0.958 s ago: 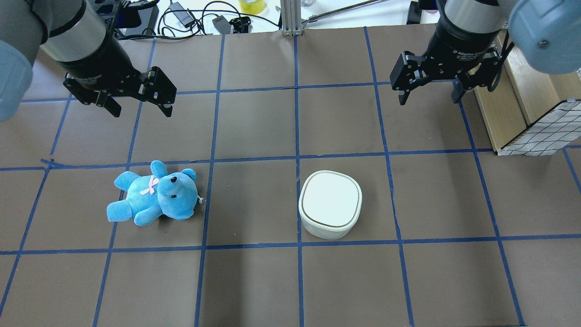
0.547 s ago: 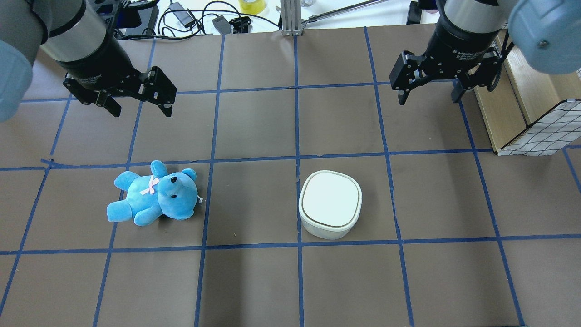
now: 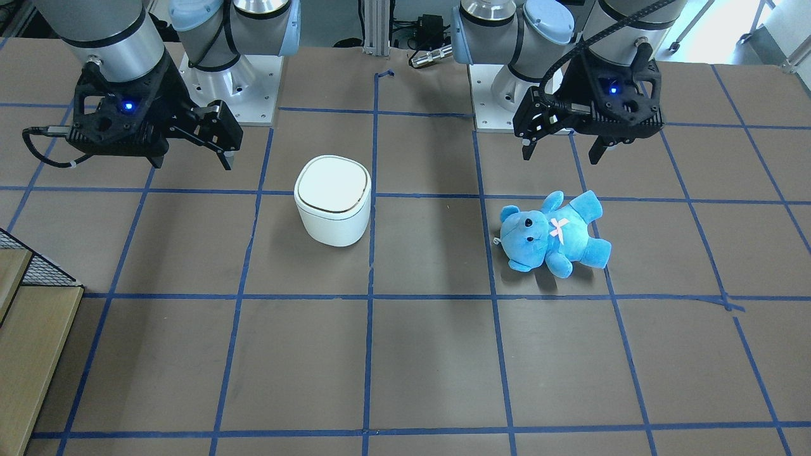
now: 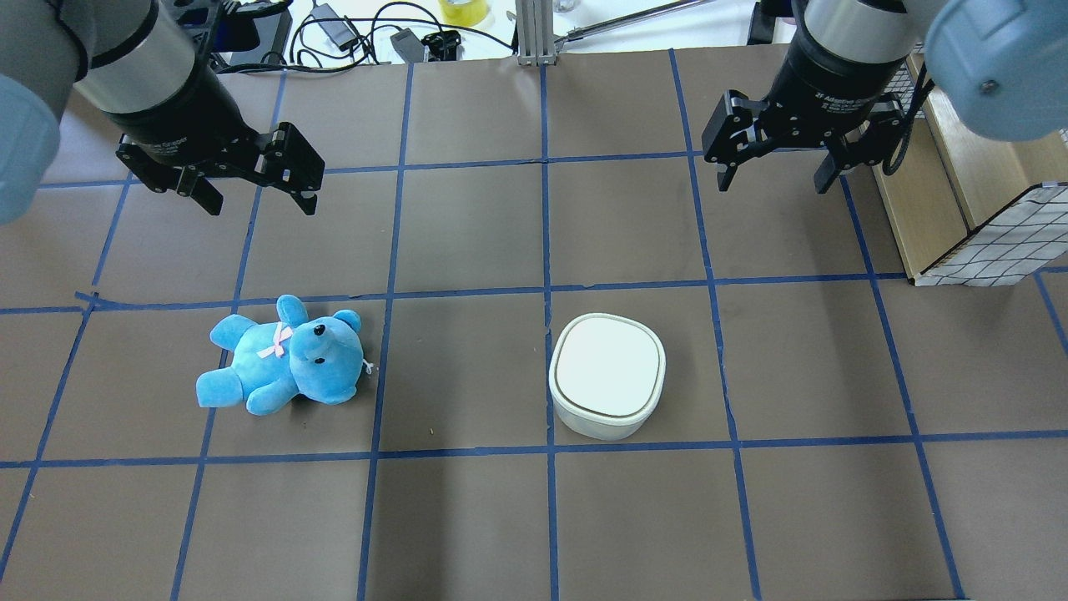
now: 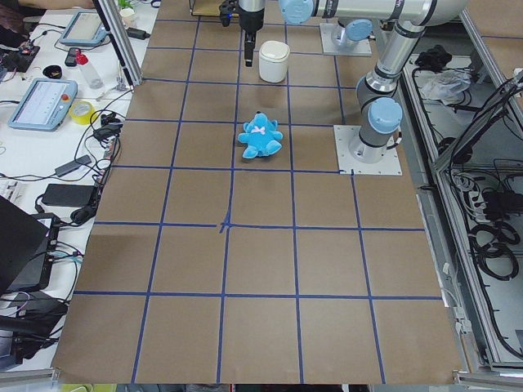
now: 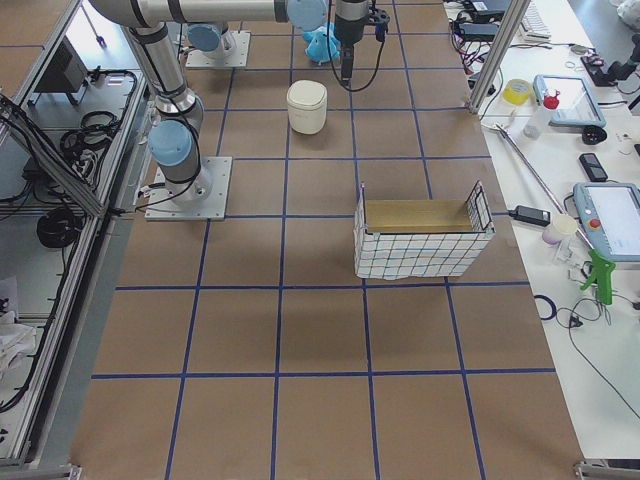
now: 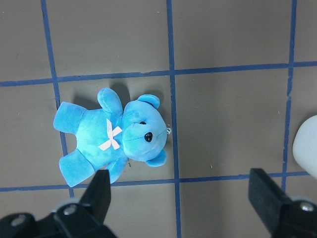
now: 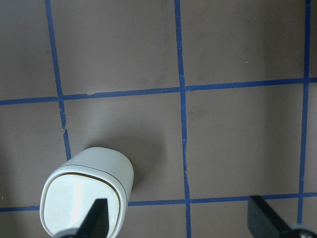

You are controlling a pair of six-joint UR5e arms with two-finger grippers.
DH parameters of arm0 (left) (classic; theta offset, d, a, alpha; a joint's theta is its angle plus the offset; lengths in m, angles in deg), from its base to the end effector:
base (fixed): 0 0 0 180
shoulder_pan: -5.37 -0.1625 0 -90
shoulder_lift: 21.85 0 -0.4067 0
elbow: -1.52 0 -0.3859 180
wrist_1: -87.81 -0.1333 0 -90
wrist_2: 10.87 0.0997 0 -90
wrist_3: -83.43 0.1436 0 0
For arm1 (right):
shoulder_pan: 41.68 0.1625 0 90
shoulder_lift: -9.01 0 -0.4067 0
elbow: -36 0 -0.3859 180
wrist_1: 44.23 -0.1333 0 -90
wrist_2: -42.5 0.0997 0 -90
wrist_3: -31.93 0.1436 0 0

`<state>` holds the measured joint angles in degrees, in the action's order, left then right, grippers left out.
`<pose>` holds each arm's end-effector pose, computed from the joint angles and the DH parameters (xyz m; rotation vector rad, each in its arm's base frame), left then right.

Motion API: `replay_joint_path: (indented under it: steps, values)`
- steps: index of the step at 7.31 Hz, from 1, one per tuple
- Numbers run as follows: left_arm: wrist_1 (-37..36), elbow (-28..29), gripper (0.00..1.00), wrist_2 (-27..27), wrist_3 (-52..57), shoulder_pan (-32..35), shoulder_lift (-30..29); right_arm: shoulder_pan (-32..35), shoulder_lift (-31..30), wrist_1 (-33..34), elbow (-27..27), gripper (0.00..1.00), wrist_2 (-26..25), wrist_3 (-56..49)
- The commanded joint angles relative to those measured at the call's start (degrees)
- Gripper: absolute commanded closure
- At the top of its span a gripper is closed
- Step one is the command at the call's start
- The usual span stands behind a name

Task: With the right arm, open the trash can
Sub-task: 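Move the right gripper toward and down over the white trash can lid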

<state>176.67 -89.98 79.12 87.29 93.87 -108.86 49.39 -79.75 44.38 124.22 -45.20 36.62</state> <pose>-0.1210 -0.4741 0.4398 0.0646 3.1381 -0.0720 0.1482 -0.4896 0.4278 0.0984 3.1006 0.0261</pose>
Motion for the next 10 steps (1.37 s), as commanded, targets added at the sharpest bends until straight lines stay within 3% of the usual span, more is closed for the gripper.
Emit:
replay_joint_path:
  steps: [1, 3, 5, 6, 8, 10]
  values:
    - [0.0, 0.0, 0.0, 0.0, 0.0, 0.0, 0.0, 0.2, 0.1, 0.1, -0.1, 0.0, -0.3, 0.0]
    - [0.0, 0.0, 0.0, 0.0, 0.0, 0.0, 0.0, 1.8, -0.1, 0.3, -0.1, 0.0, 0.0, 1.9]
    - [0.0, 0.0, 0.0, -0.1, 0.0, 0.0, 0.0, 9.7, 1.4, 3.4, -0.1, 0.0, -0.8, 10.6]
    - [0.0, 0.0, 0.0, -0.1, 0.0, 0.0, 0.0, 11.1, 2.0, 3.2, 0.0, 0.07, -0.6, 13.2]
    - [0.0, 0.0, 0.0, -0.1, 0.0, 0.0, 0.0, 15.0, 2.9, 3.2, 1.0, 0.45, 0.1, 18.9]
    - [0.0, 0.0, 0.0, -0.1, 0.0, 0.0, 0.0, 17.0, 3.7, 3.1, 1.9, 0.97, 0.3, 20.7]
